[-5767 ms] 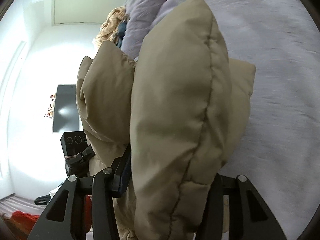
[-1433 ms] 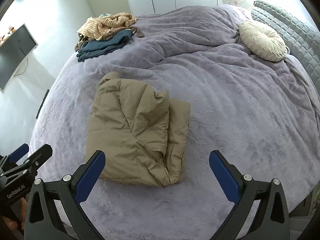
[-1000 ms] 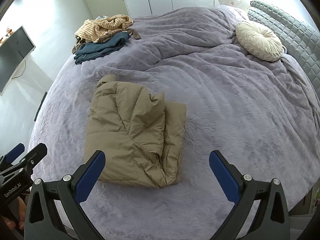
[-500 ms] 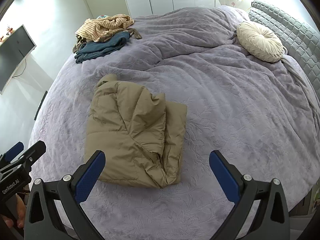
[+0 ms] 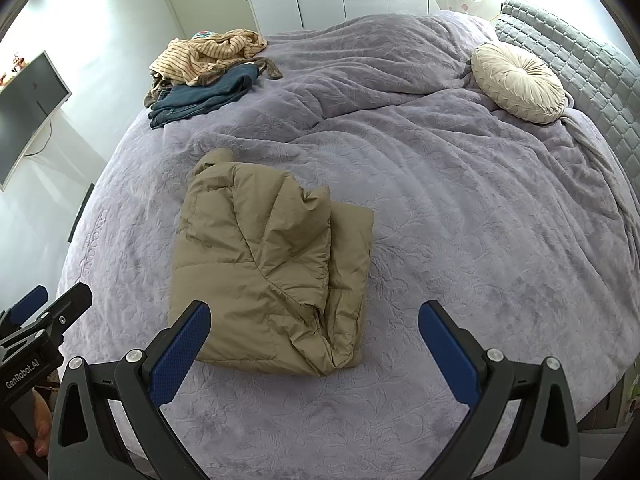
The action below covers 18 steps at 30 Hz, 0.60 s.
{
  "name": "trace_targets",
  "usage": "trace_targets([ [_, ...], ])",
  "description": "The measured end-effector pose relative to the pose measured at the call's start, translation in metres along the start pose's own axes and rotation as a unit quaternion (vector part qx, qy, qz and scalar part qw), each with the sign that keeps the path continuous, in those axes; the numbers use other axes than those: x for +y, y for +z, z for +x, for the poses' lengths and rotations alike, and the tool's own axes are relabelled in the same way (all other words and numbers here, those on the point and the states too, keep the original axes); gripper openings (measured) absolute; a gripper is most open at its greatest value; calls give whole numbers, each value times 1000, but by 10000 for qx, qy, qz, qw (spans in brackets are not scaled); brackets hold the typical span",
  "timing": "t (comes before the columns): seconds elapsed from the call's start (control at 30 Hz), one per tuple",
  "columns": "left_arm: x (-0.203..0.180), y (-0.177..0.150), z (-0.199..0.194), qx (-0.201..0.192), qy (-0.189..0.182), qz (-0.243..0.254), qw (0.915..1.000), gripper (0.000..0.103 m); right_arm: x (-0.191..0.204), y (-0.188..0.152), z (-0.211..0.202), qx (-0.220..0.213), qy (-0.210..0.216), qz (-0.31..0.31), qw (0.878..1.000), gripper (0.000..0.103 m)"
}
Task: Fold large clothes
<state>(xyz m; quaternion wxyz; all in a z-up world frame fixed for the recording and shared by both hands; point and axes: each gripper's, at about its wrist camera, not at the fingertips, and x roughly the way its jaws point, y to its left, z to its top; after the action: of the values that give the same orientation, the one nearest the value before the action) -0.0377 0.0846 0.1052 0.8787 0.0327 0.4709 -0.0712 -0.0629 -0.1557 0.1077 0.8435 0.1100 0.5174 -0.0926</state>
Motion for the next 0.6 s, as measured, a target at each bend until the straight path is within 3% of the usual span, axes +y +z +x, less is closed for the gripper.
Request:
trace_targets([
  [0.6, 0, 0, 1, 16, -5, -1, 10000, 102, -1, 0, 0, 4, 2, 5, 10000, 103],
])
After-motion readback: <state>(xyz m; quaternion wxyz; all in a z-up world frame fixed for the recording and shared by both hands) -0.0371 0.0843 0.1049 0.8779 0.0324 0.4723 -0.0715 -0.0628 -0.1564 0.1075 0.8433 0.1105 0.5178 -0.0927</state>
